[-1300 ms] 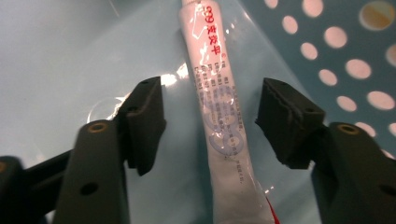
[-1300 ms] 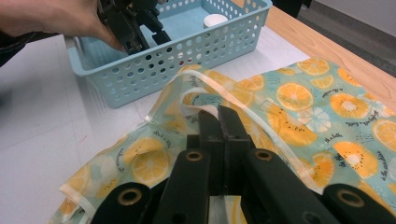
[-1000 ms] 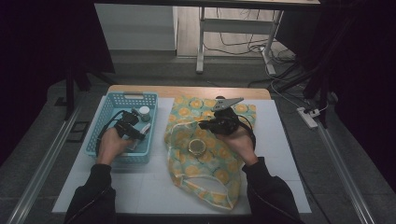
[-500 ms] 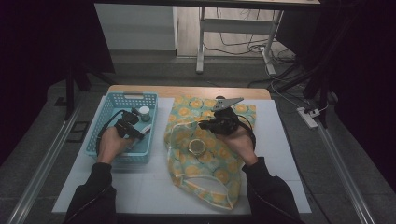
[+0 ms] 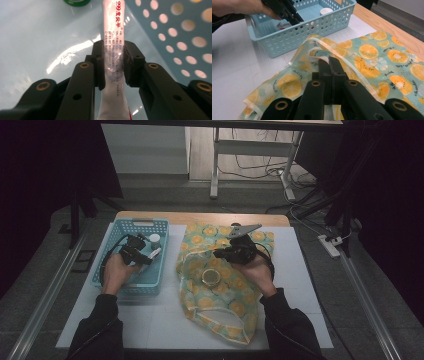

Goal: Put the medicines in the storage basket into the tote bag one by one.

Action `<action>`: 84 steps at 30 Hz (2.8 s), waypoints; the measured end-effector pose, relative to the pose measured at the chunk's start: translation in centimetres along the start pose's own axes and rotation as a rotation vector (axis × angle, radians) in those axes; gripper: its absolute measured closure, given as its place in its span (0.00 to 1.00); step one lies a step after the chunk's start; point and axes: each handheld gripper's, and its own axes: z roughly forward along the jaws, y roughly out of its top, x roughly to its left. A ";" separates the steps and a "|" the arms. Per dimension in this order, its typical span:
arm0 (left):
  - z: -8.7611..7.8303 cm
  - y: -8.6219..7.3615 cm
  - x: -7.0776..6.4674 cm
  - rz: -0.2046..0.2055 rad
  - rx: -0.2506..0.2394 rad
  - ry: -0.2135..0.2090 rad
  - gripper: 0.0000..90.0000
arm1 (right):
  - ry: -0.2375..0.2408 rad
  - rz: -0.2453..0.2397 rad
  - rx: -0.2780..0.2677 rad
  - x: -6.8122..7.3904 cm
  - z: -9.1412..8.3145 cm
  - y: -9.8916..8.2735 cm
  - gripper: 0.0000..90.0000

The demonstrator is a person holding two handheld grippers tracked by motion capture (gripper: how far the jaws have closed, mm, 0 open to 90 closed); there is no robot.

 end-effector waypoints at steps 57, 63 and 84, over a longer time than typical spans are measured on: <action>-8.0 -1.8 -6.7 0.125 -0.245 -0.216 0.81 | -0.023 0.006 -0.018 0.1 -0.1 0.1 1.00; -7.8 -1.7 -8.5 0.160 -0.244 -0.247 0.81 | -0.027 0.005 -0.022 0.1 -0.2 0.1 1.00; -4.8 0.2 -14.4 0.268 -0.193 -0.285 0.81 | -0.027 0.007 -0.028 0.1 0.0 0.0 1.00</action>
